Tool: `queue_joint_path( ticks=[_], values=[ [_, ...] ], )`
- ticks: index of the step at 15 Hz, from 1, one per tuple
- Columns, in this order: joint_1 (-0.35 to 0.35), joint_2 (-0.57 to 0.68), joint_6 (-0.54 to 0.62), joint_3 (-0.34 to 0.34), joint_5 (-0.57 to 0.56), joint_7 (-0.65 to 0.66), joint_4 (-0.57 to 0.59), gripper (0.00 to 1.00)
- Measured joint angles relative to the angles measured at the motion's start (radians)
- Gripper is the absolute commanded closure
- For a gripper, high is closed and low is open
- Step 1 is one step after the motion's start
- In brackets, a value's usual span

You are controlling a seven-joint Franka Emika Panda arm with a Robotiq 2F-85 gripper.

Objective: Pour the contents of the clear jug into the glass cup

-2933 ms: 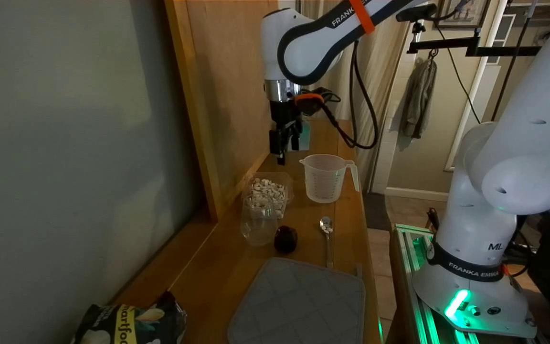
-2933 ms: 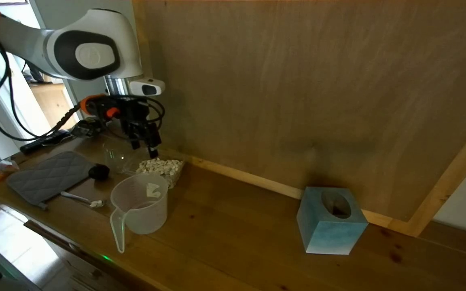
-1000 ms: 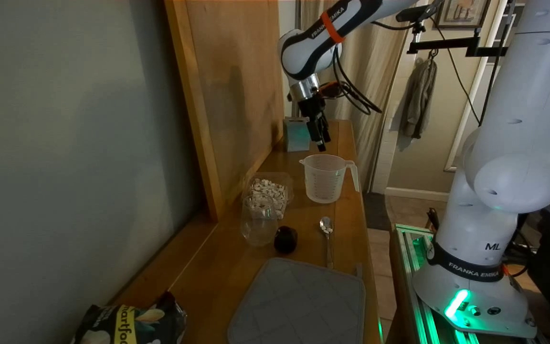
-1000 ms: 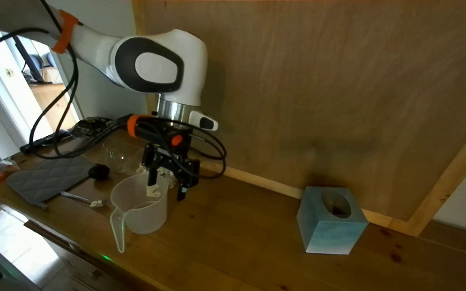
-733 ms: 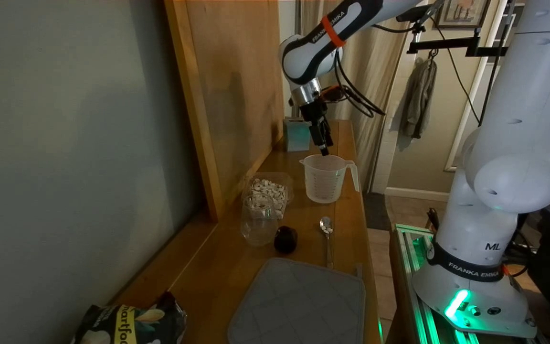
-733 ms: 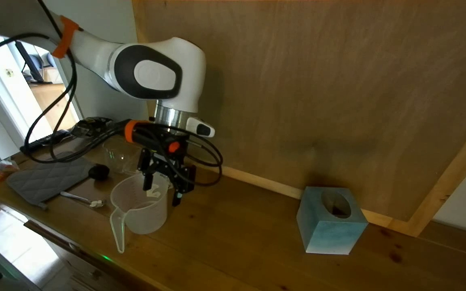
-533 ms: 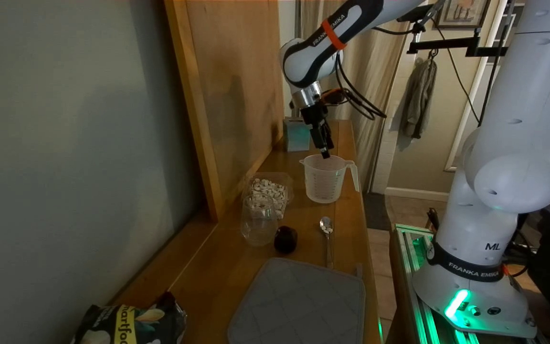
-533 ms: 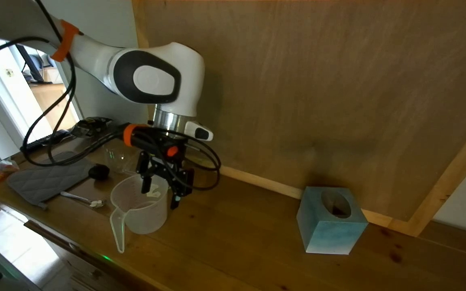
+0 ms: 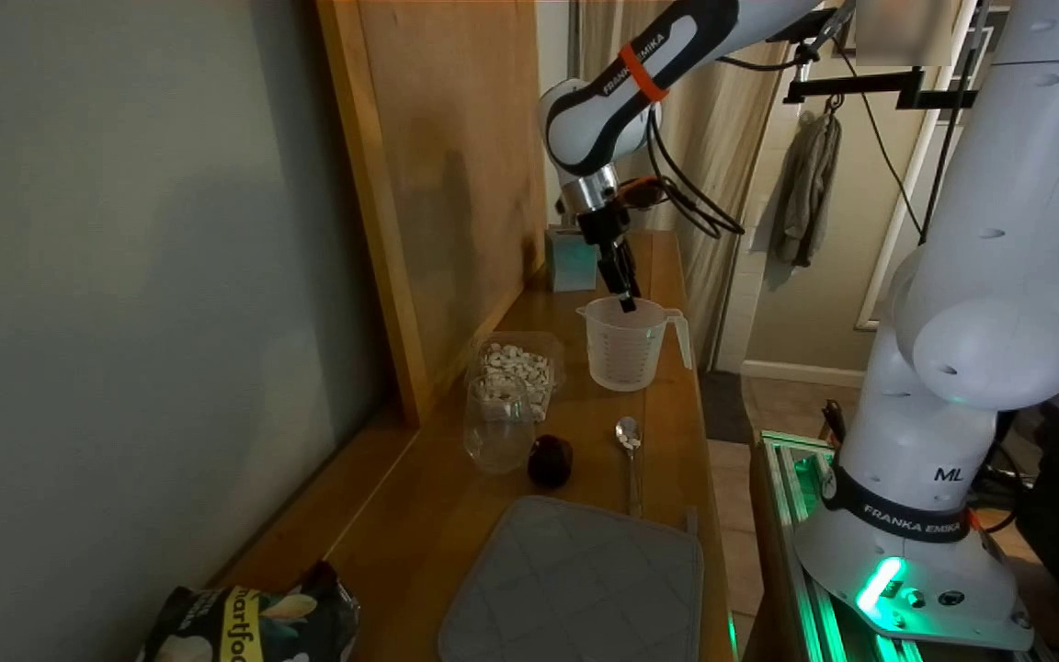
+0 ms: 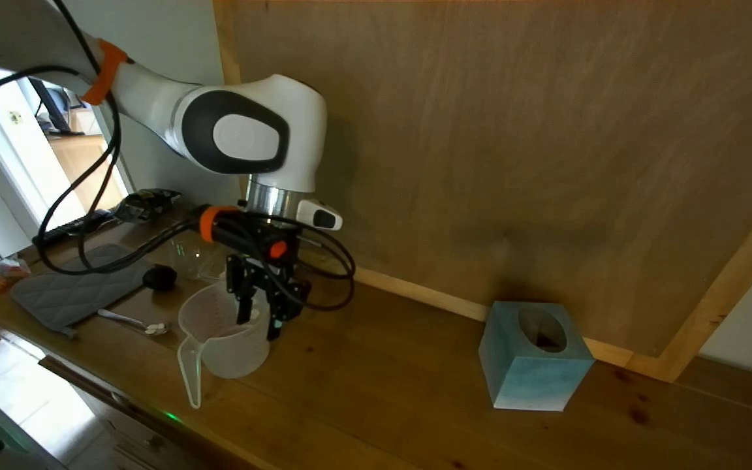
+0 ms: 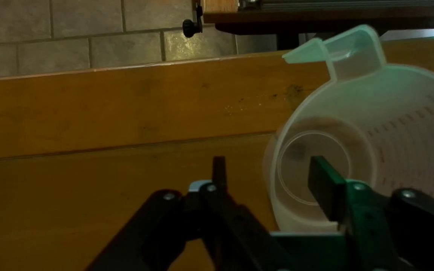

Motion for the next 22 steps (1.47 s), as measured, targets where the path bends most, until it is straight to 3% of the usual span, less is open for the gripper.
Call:
queue_joint_path(
  ticks=[5, 22],
  values=[
    [0.000, 0.000, 0.017, 0.003, 0.000, 0.000, -0.006, 1.00],
    [0.005, -0.005, 0.031, 0.025, 0.002, -0.032, -0.006, 0.99]
  ],
)
